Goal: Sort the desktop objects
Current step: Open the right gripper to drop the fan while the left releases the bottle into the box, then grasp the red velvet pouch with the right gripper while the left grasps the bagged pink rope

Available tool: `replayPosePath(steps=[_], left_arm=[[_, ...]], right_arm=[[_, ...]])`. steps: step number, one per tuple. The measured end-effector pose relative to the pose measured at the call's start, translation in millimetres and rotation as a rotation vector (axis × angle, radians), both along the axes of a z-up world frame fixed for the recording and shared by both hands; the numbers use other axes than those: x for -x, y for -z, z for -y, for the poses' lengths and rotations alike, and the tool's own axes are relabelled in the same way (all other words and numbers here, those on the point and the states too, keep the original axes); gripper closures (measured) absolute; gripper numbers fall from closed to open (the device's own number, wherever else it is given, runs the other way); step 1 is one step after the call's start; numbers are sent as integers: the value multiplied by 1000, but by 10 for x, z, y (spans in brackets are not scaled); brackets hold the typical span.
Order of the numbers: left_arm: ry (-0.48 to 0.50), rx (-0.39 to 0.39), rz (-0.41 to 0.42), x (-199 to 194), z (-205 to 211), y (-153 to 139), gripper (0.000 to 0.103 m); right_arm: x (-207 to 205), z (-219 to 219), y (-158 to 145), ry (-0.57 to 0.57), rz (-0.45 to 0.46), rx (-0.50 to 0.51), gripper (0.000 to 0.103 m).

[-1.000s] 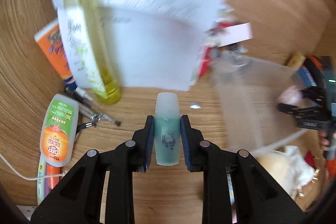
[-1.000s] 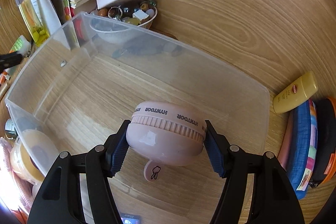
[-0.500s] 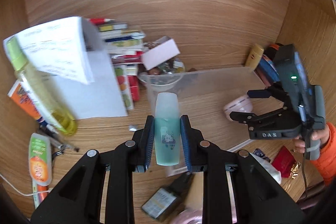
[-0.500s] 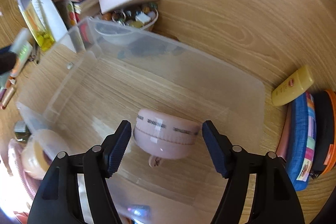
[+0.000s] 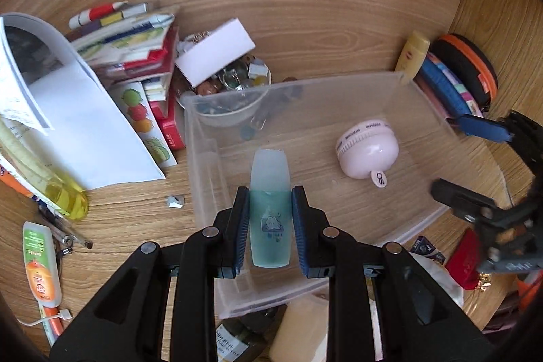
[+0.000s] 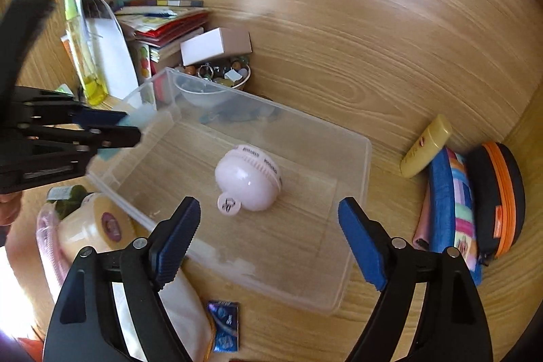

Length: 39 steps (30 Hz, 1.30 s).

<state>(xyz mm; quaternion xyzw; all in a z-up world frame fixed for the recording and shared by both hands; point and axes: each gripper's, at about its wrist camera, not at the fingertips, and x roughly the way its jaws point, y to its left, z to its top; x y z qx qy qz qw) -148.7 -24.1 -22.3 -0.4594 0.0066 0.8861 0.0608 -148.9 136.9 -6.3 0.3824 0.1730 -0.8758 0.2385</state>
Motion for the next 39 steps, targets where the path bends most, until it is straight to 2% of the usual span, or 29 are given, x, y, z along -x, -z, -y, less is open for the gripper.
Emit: replayPosePath(steps=[6,11,19,21,23,25,28,31,35,39], left_arm=[[1,10,43,72,-18,136,79],[15,20,58,61,-56,150,79],[6,-1,30,-84,27,28,78],[1,-16,0,-191,95,-70,72],[-6,-24,-33,-305,163,-155,51],[-10,-23,-69,-433,212,-226,43],[-18,-7,-93,-649,294,-285,42],[-35,-18,-87,-833,388,-276,36],[-88,-69,-37,-1026,502,-186,34],[-128,-107,9,-1126,351,-48,34]], right_arm=[[-282,-210,-29,-1,-39,79,22],[-498,-415,-38,56,-86,89,21],[-711,-737,-4,155,-96,129,21],[-745,-801,23,174,-94,128,22],[-784,-863,59,188,-83,132,22],[-806,-909,105,201,-68,136,22],[-857,-970,177,212,-40,143,22],[-935,-996,245,220,-33,130,22],[-1044,-992,320,234,-47,86,22],[-1098,-997,406,238,-25,83,22]])
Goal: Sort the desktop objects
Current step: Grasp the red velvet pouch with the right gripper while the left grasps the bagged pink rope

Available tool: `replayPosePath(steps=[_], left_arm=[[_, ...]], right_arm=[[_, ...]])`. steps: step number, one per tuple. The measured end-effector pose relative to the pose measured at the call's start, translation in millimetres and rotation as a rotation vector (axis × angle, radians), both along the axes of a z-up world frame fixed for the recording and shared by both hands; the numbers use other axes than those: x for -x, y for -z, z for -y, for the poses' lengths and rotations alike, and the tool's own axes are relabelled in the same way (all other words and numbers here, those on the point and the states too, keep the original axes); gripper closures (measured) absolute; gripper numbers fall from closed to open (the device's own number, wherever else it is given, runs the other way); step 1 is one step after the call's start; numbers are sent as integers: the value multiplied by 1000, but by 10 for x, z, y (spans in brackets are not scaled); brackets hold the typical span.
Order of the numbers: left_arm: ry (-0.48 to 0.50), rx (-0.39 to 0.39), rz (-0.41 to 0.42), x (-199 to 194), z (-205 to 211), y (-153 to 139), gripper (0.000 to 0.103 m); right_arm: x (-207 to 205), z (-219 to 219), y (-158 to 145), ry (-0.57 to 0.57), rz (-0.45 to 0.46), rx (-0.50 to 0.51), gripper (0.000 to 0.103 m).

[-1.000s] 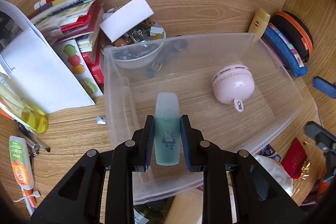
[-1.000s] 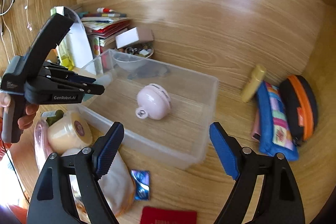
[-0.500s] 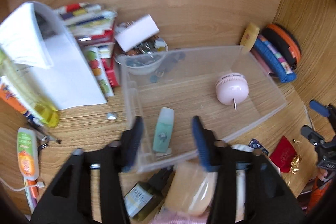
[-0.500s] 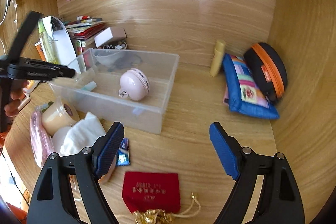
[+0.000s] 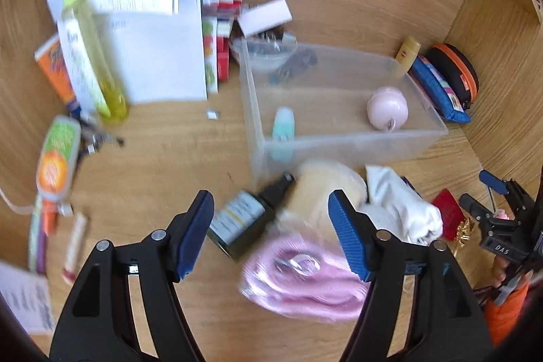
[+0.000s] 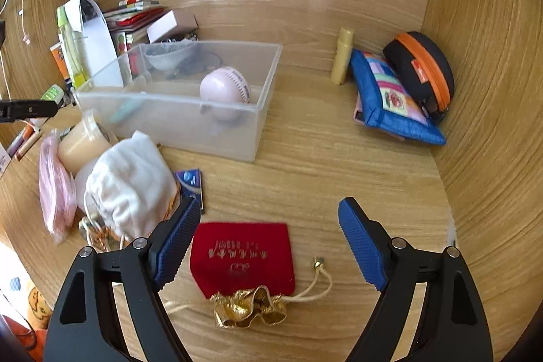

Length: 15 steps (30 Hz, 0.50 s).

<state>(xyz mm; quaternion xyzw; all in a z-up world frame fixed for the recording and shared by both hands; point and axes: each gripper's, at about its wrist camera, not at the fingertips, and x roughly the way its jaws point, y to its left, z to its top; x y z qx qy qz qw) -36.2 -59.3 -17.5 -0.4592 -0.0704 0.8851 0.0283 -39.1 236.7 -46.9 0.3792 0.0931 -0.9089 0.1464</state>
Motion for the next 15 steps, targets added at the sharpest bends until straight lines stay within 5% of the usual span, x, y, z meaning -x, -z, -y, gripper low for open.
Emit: replayPosePath(steps=[6,15], left_arm=[[-110,-29,26,-212,-193,151,24],[-292,-188,146,-352,-174,387,12]], right_arm=[[-34,-12,58,-13,13,7,22],[-49,-38,155,-104,25,25,22]])
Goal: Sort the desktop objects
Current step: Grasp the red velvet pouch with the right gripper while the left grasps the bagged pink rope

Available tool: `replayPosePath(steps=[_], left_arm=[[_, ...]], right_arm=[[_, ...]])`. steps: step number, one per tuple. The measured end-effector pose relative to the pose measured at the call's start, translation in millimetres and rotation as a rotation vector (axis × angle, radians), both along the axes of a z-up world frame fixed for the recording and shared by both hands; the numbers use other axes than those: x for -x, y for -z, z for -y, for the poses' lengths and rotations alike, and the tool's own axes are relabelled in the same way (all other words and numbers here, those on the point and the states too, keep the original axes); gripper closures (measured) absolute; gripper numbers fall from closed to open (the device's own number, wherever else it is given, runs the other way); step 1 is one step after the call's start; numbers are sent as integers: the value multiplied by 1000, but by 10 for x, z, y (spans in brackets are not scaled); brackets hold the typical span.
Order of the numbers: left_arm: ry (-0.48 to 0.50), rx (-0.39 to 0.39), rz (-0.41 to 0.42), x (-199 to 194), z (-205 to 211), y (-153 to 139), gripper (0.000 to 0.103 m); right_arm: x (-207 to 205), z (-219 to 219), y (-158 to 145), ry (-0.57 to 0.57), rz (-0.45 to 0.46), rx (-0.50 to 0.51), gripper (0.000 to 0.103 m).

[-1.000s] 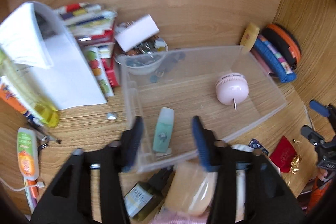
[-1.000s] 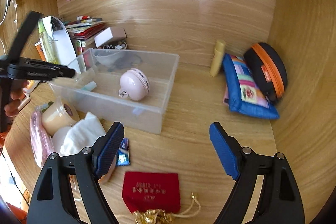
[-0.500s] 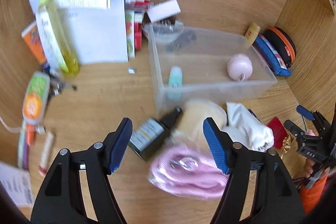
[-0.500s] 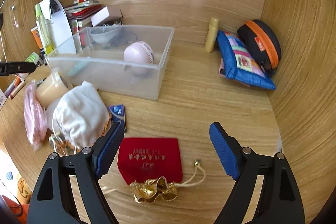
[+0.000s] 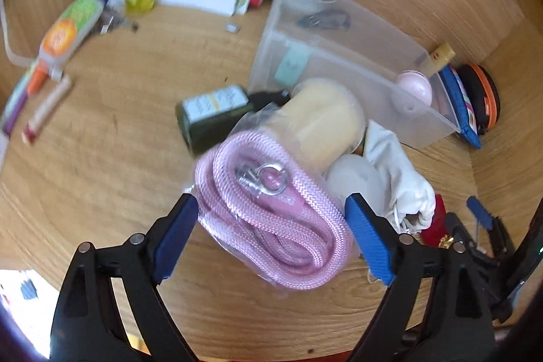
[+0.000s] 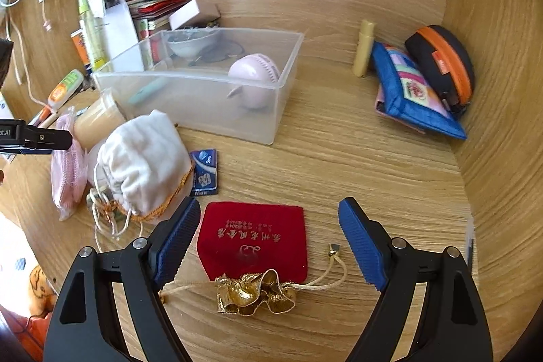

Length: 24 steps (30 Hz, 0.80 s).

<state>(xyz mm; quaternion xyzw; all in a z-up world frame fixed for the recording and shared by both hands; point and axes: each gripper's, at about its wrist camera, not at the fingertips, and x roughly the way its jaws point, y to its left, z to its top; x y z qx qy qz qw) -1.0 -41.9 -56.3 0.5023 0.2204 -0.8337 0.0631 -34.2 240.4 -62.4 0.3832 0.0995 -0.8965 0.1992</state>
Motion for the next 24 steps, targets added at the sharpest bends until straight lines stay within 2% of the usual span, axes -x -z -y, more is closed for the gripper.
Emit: replayPosePath(steps=[4,7,9,11,16,19,21,22,24], left_arm=[[-45,-63,27,-53,21,86,12],[-52,-98,76,-44,22,232,12],[-42,-40,72,-37,-34,217,11],[-20,-32,80,14,-72,248,11],[-3,54,57,84,-171,263,9],[36,164,31,126,-282,279,9],[53,192,9,110,-322,285,11],[68,203,-7,97,-336,280,15],[73,210,-25,62,-330,275,24]], right_arm=[[24,-7,70,-39,21,-9,21],[24,-6,111,-60,27,-25,22],[29,-18,133,-67,33,-30,22],[34,-33,156,-69,41,-29,22],[60,-46,236,-71,68,-38,22],[63,-27,267,-78,79,-47,22],[80,1,296,-93,98,-53,25],[95,12,315,-94,111,-54,25],[97,32,326,-104,115,-51,37]])
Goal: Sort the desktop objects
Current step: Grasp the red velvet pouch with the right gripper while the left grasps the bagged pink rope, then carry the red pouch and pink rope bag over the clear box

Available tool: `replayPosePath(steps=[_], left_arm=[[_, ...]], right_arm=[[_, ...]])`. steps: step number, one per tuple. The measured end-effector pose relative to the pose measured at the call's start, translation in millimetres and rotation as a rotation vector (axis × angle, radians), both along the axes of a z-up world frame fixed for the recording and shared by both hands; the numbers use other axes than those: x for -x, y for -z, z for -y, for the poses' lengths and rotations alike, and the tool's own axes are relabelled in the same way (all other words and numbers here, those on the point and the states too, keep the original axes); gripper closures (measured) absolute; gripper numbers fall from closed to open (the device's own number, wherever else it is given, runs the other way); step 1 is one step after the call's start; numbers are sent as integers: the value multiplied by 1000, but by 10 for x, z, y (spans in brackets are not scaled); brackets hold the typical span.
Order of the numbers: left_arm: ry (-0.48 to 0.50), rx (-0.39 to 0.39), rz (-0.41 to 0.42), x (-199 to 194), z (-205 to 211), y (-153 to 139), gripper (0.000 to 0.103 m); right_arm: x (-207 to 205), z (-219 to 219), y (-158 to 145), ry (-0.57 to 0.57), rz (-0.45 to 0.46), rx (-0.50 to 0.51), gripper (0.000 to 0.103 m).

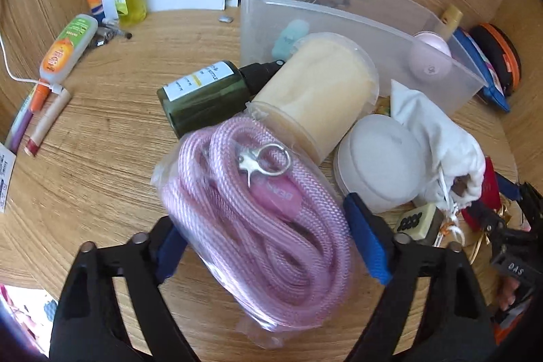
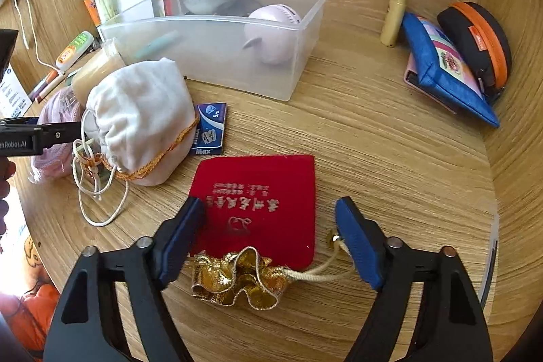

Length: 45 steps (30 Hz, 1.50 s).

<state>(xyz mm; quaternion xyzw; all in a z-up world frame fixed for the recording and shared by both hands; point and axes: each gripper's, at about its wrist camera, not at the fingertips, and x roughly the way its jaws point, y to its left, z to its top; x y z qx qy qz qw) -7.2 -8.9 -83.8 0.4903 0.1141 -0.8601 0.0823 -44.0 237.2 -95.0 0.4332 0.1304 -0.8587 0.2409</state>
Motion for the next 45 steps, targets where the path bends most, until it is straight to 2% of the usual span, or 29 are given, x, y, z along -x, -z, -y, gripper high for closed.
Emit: replayPosePath(steps=[5,11,19,28,37,45], left_arm=[[37,-17,-30,-97,93,-2,37],[48,-52,-47,-210,191,-13,45],[69,-43,-90,-371,310,-134,51],[63,5,-218,-462,447,-550,51],[86,-19,-317,-236,512,-927,51],[134,-21,-378,153,450,-1184,51]], right_arm=[[-20,36,-8,-7,-5,21,70],[-52,-39,-93,38,-12,103,83],[-41,-69,-364,78,-59,170,85],[-43,-49,-610,77,-121,215,85],[89,29,-917,87,-202,275,85],[291,198,-1170,88,-267,331,85]])
